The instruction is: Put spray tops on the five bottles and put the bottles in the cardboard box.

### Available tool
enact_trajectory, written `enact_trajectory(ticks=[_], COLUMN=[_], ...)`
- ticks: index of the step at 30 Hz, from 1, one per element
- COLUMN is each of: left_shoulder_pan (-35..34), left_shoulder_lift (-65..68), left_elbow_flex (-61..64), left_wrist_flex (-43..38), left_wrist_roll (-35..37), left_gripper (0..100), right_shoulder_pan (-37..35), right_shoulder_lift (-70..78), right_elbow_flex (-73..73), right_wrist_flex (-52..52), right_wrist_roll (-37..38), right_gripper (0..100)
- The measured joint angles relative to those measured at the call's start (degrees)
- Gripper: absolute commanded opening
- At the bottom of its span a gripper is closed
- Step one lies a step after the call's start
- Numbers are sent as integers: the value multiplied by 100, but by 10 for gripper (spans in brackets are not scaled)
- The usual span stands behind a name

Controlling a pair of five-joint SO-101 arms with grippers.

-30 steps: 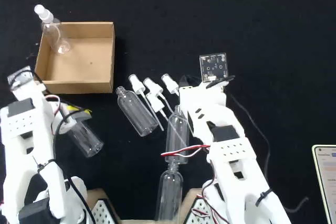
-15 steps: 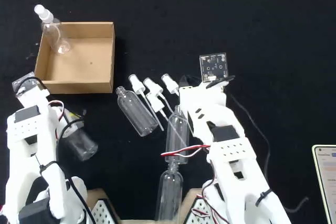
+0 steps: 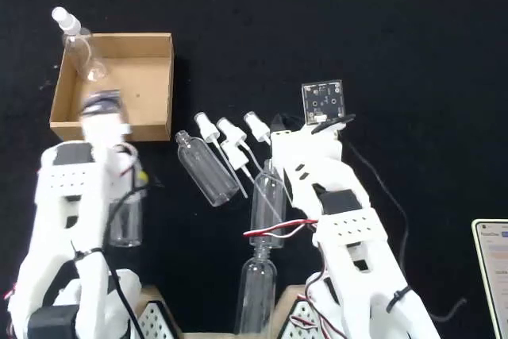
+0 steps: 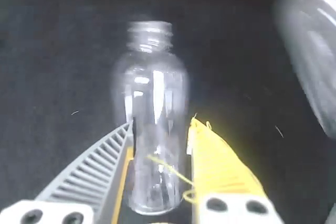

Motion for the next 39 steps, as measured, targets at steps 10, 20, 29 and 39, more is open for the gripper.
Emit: enact_trajectory(ticks=[10, 20, 29, 39], left_shoulder_pan=[1178, -70, -369, -378], left_shoulder_lift=[9, 9, 774, 2110], left_elbow_flex=[-35, -1275, -1248, -1187], left_wrist_flex=[-545, 457, 730, -141], left_wrist_roll=[-985, -677, -659, -1169], left_gripper=[195, 329, 329, 324], right_shoulder_pan=[44, 44, 44, 44], right_shoulder_lift=[0, 0, 0, 0], right_elbow_flex=[0, 0, 0, 0], right_wrist_flex=[0, 0, 0, 0], right_wrist_roll=[0, 0, 0, 0], right_gripper=[15, 15, 15, 15])
